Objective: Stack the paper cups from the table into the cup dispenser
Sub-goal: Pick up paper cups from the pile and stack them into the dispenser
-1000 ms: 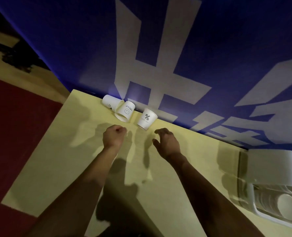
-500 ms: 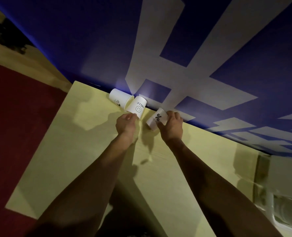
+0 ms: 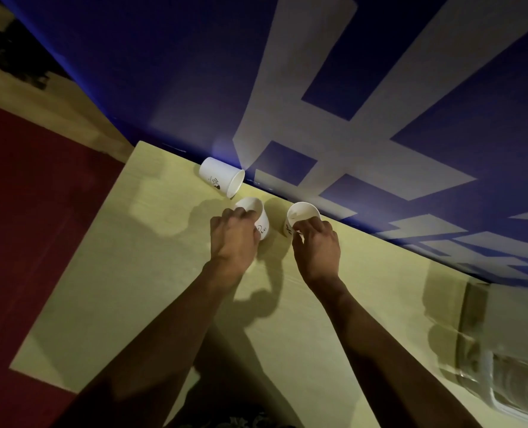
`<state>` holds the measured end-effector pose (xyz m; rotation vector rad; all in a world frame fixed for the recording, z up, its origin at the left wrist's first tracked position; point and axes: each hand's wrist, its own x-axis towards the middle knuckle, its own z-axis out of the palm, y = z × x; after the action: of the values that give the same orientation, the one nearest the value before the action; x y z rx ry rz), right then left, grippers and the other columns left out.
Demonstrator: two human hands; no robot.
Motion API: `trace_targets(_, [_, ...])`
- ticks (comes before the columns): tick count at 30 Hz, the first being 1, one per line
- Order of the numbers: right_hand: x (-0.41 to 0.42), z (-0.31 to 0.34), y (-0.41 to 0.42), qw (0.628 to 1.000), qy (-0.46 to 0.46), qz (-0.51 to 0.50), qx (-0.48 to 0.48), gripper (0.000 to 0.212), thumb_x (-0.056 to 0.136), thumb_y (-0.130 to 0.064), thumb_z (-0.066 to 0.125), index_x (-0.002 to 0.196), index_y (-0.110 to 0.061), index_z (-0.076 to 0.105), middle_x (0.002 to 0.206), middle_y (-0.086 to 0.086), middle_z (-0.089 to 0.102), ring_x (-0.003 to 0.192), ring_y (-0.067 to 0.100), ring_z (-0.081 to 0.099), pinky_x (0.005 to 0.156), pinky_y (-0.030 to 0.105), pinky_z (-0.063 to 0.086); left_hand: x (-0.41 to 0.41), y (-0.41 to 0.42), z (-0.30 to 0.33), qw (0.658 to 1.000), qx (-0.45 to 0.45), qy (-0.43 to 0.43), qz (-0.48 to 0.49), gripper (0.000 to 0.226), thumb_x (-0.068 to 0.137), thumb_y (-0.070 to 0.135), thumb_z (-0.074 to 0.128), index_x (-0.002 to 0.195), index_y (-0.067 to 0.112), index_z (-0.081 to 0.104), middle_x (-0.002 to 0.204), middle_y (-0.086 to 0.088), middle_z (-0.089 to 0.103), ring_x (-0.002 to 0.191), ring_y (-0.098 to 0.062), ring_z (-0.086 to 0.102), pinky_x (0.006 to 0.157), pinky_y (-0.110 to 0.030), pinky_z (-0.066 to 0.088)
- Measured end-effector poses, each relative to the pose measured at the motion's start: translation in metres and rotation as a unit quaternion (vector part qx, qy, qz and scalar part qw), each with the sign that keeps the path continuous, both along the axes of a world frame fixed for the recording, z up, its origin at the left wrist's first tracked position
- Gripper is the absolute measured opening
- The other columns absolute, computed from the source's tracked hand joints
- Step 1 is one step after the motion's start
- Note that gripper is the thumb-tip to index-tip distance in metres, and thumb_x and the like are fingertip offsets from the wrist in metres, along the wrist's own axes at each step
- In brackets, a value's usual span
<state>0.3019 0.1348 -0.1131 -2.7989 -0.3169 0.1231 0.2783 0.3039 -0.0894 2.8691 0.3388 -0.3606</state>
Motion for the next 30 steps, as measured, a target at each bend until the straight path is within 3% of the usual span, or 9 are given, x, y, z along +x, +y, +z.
trace_targets(5, [-0.002, -0.001, -0.003, 1.0, 0.017, 0.008, 0.004, 0.027, 0.079, -0.013, 0.072, 0.105, -0.017, 0.07, 0.11, 0.007, 0.068, 0.092, 0.031, 0.059, 0.076, 0.036, 0.048, -0.006, 0.005, 0.0, 0.987, -0.124, -0.101, -0.006, 0.028, 0.095, 0.037, 0.049, 0.107, 0.018, 0.066, 0.108, -0.003, 0.063, 0.097, -0.02, 0.056, 0.081, -0.034, 0.048])
trace_targets(8, [0.0, -0.001, -0.004, 0.999, 0.029, 0.014, 0.014, 0.029, 0.081, -0.018, 0.072, 0.11, -0.018, 0.068, 0.115, 0.006, 0.067, 0.098, 0.029, 0.059, 0.081, 0.037, 0.048, 0.008, 0.014, 0.005, 0.983, -0.096, -0.149, 0.043, 0.023, 0.095, 0.029, 0.049, 0.109, 0.017, 0.064, 0.109, -0.006, 0.059, 0.099, -0.022, 0.054, 0.077, -0.031, 0.045])
trace_targets(12, [0.006, -0.003, -0.002, 0.999, 0.039, 0.007, 0.024, 0.029, 0.082, -0.019, 0.072, 0.11, -0.019, 0.068, 0.118, 0.006, 0.065, 0.101, 0.029, 0.058, 0.084, 0.038, 0.047, 0.035, 0.028, -0.005, 0.998, 0.006, -0.025, 0.053, 0.039, 0.093, 0.028, 0.051, 0.132, 0.022, 0.048, 0.123, -0.014, 0.049, 0.108, -0.029, 0.05, 0.081, -0.039, 0.048])
trace_targets(15, [0.007, -0.004, 0.0, 0.999, 0.045, 0.007, 0.028, 0.024, 0.084, -0.02, 0.07, 0.108, -0.019, 0.068, 0.117, 0.006, 0.065, 0.1, 0.03, 0.058, 0.084, 0.038, 0.047, 0.046, 0.035, -0.016, 0.997, 0.045, 0.054, 0.041, 0.047, 0.092, 0.029, 0.055, 0.136, 0.019, 0.041, 0.126, -0.016, 0.051, 0.108, -0.031, 0.053, 0.082, -0.041, 0.048])
trace_targets(21, [0.006, -0.006, 0.003, 0.998, 0.059, 0.0, 0.038, 0.023, 0.084, -0.019, 0.068, 0.108, -0.018, 0.069, 0.115, 0.006, 0.067, 0.101, 0.028, 0.059, 0.085, 0.037, 0.049, 0.044, 0.045, -0.019, 0.995, 0.034, -0.017, 0.093, 0.036, 0.088, 0.015, 0.062, 0.124, 0.012, 0.055, 0.113, -0.014, 0.066, 0.102, -0.03, 0.063, 0.082, -0.041, 0.055])
trace_targets(26, [0.004, 0.0, 0.006, 0.998, 0.049, -0.002, 0.039, 0.02, 0.083, -0.014, 0.068, 0.103, -0.016, 0.071, 0.109, 0.007, 0.069, 0.096, 0.03, 0.061, 0.08, 0.037, 0.05, 0.024, 0.049, 0.004, 0.98, -0.078, -0.133, 0.124, 0.017, 0.089, 0.017, 0.064, 0.106, 0.012, 0.063, 0.101, -0.012, 0.07, 0.092, -0.028, 0.066, 0.076, -0.035, 0.052])
trace_targets(30, [-0.001, 0.004, 0.005, 0.998, 0.051, -0.011, 0.046, 0.02, 0.082, -0.012, 0.069, 0.101, -0.014, 0.072, 0.106, 0.008, 0.07, 0.093, 0.031, 0.061, 0.076, 0.037, 0.052, 0.005, 0.042, 0.034, 0.922, -0.269, -0.2, 0.192, 0.008, 0.088, 0.021, 0.068, 0.086, 0.015, 0.063, 0.075, 0.002, 0.066, 0.068, -0.012, 0.06, 0.066, -0.02, 0.047])
